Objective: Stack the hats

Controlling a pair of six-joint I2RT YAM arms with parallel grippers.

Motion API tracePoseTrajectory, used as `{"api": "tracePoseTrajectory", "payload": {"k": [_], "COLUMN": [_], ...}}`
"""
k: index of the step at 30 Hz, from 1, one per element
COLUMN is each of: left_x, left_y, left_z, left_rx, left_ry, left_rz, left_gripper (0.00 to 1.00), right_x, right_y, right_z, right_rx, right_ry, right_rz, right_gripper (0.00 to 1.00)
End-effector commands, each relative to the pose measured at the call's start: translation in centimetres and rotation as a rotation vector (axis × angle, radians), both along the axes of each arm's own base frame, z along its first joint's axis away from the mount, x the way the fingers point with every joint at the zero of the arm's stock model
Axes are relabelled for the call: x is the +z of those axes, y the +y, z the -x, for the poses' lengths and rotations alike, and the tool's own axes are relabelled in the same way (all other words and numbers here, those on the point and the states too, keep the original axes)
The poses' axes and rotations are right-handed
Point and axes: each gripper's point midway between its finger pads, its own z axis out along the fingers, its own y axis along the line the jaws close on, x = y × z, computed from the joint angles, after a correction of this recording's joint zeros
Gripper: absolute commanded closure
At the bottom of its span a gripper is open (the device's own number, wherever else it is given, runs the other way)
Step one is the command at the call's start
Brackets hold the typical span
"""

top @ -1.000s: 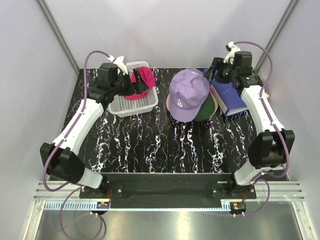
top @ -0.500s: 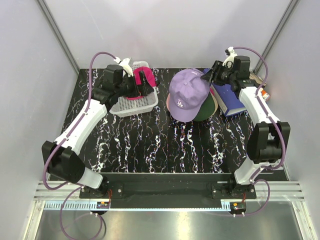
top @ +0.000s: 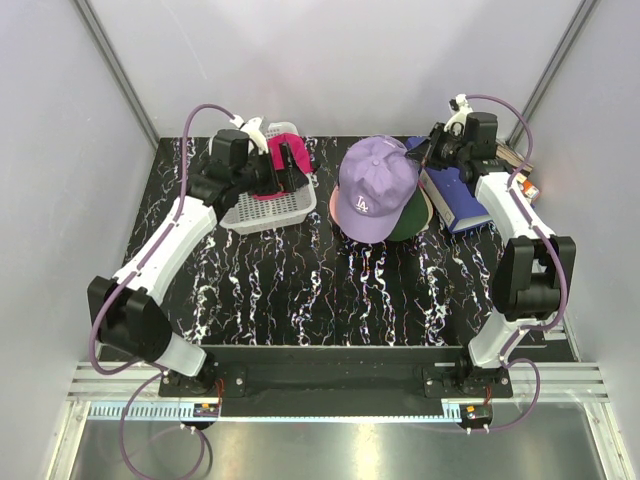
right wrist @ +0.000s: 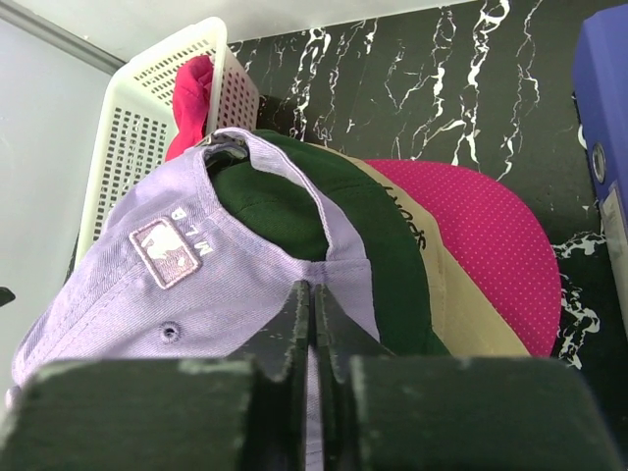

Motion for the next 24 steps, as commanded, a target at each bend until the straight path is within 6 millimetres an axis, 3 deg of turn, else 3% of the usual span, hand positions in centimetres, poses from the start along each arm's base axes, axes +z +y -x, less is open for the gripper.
{"api": "tracePoseTrajectory", "payload": {"k": [1,11,18,22,23,24], "left_x": [1.1,-0.9,-0.5,0.1,-0.7,-0.3], "left_y": [-0.7,-0.9,-0.3,0.1,0.1,0.1], "left_z": [-1.0,-1.6,-2.9,-4.7,-5.6,-6.2], "left_rx": [-0.019,-0.018,0.031,0.077,0.083,0.085], "left_ry": [-0.053,-0.008,-0.035,-0.061,-0.054,-0.066], "left_rz": [0.02,0.003,-0.017,-0.036,-0.057,-0.061], "left_gripper": [0.01,0.01,0.01,0.01,0.01,0.01], "right_x": [-2.6,-5.9,-5.8,-4.1,-3.4,-2.9], "right_y": [-1.0,-2.7,-2.9,-2.5,-2.3,-2.3], "right_z": [-0.2,0.0,0.0,0.1,0.2,0.2], "right_rx": [-0.052,-0.118,-0.123,-0.109,-0.106,-0.107], "right_ry": [0.052,0.136,0.137,0.109,0.098,0.089], "right_rz": [0.05,0.128,0.146,0.119,0.112,0.107], "right_gripper": [0.99,1.0,0.99,0.87,0.7,0.59]}}
